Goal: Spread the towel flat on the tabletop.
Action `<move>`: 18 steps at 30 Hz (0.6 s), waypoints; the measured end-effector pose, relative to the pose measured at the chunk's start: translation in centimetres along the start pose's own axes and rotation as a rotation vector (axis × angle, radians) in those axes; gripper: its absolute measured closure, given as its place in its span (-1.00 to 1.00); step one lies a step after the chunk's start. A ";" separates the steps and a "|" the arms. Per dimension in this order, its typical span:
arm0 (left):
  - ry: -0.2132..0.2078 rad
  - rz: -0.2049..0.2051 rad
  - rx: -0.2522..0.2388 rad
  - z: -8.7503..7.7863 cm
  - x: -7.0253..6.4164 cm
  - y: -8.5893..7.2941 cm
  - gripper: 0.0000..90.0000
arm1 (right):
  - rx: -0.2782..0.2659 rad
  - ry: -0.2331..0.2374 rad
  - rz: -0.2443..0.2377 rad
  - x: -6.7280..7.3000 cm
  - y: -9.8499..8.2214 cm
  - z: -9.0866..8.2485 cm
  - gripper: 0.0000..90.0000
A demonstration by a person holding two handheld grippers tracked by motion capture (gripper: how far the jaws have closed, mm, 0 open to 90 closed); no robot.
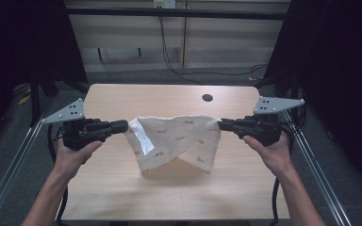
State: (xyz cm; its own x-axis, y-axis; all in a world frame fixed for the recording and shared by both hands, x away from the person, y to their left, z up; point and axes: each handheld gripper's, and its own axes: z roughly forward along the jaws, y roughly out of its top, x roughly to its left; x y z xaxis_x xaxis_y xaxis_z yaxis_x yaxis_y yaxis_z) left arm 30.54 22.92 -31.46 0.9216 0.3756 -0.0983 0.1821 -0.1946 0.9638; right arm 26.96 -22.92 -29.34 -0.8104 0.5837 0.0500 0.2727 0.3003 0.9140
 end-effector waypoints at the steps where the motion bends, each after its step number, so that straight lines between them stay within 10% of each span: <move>1: -0.004 0.006 -0.006 -0.2 -0.2 0.2 0.92 | -0.003 0.000 -0.005 0.2 0.1 -0.3 0.95; 10: -0.044 0.059 -0.037 -1.8 -3.2 2.0 0.92 | -0.063 -0.015 -0.057 3.6 0.6 -3.2 0.95; 18: -0.027 -0.001 0.053 0.0 -2.9 1.0 0.92 | -0.061 -0.051 -0.069 4.1 -0.8 -4.1 0.95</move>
State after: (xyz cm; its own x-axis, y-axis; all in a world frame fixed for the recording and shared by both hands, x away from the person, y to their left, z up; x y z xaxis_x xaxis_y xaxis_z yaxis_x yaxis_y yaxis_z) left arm 28.07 21.67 -30.23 0.9301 0.3516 -0.1065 0.2002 -0.2421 0.9494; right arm 21.25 -23.84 -28.17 -0.7982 0.6015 -0.0333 0.1834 0.2953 0.9376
